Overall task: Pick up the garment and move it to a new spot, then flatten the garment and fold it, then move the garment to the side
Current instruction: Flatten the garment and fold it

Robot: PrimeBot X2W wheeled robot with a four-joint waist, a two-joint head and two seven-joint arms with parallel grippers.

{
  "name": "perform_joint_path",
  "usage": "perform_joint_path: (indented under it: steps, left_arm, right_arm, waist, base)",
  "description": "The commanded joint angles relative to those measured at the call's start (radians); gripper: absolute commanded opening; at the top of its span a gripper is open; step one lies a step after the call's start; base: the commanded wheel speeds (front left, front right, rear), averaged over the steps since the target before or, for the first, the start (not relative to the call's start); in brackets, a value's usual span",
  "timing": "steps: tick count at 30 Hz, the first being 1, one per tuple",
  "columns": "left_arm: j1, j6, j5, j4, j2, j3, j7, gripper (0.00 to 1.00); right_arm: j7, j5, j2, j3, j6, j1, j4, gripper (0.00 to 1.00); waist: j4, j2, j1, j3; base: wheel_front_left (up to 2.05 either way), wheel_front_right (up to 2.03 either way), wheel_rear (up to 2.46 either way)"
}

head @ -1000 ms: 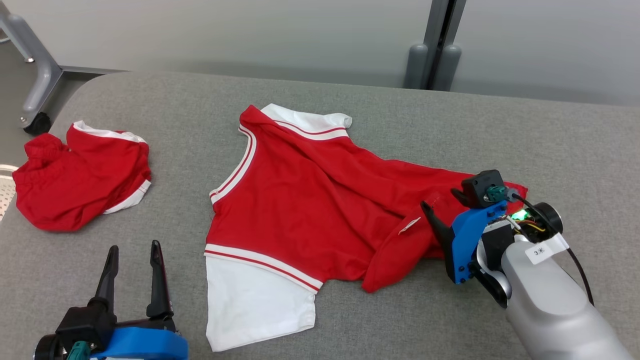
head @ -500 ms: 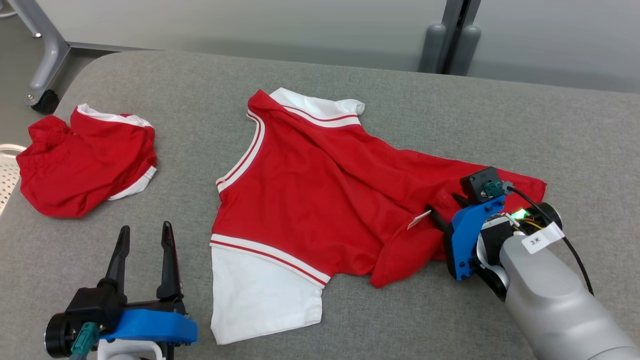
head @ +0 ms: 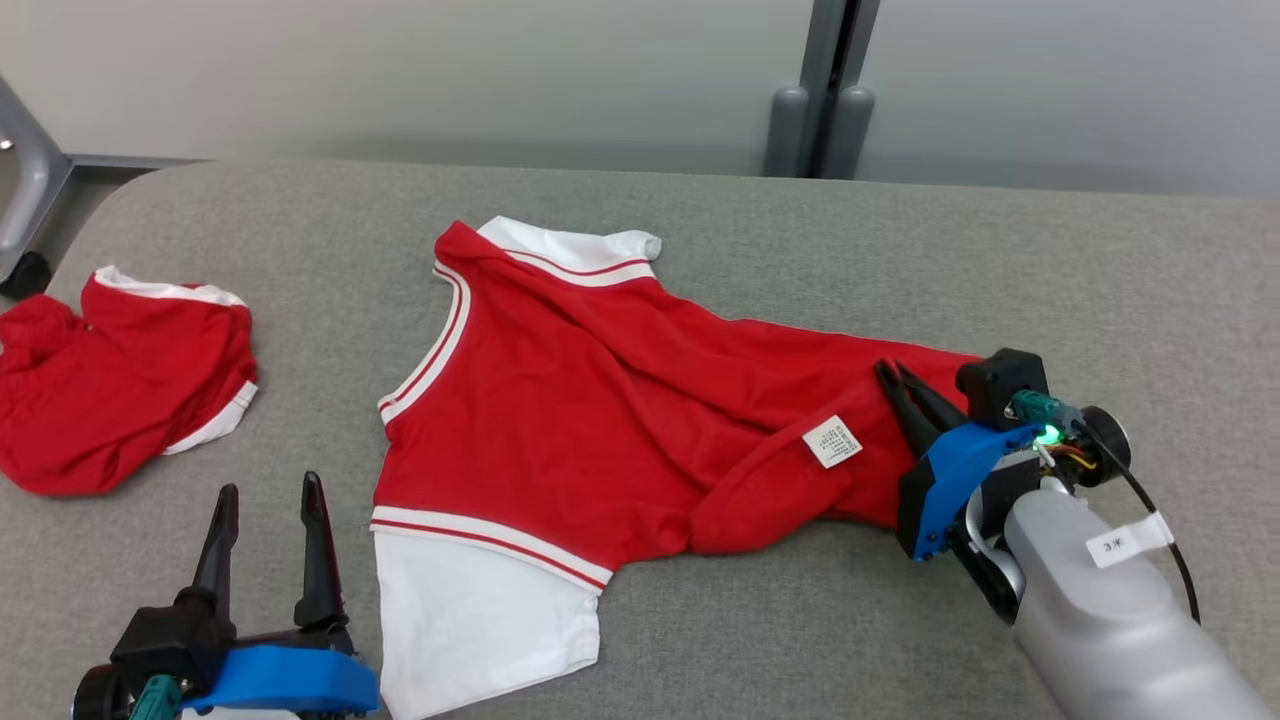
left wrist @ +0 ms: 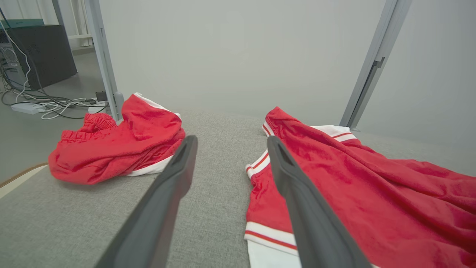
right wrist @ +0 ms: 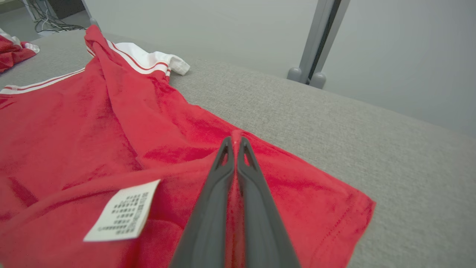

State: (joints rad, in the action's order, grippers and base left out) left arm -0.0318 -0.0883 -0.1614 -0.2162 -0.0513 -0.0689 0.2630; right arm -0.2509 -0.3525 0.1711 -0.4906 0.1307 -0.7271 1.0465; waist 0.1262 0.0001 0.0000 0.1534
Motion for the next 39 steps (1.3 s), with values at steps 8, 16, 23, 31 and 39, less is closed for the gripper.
perform_joint_path:
  steps: [8,16,23,31,39]
  left_arm:
    - [0.051,0.012,-0.015,0.024,0.002,-0.020,0.002,1.00]
    - [0.062,0.016,-0.024,0.032,0.001,-0.012,0.002,1.00]
    - [0.065,0.010,-0.019,0.030,0.001,-0.020,0.002,1.00]
    - [0.068,0.006,-0.015,0.023,0.001,-0.029,0.002,1.00]
    - [0.065,0.010,-0.015,0.024,0.001,-0.021,0.002,1.00]
  right_arm:
    - [-0.015,0.030,0.046,0.119,0.000,0.294,-0.368,0.00]
    - [-0.015,0.086,0.015,0.251,0.000,0.624,-0.618,0.00]
    - [0.001,0.113,-0.008,0.369,0.000,0.785,-0.674,0.00]
    - [0.034,0.133,-0.018,0.415,0.000,0.843,-0.730,1.00]
    - [0.045,0.147,0.004,0.413,0.000,0.719,-0.820,1.00]
  waist:
    - [-0.094,-0.0001,0.0000,-0.039]
    - [-0.134,-0.0001,0.0000,-0.041]
    - [-0.148,-0.0001,0.0000,-0.051]
    - [-0.152,-0.0001,0.0000,-0.062]
    - [-0.141,-0.0001,0.0000,-0.069]
  base:
    - [0.00,0.00,0.00]
    - [0.00,0.00,0.00]
    - [0.00,0.00,0.00]
    - [0.00,0.00,0.00]
    - [0.00,0.00,0.00]
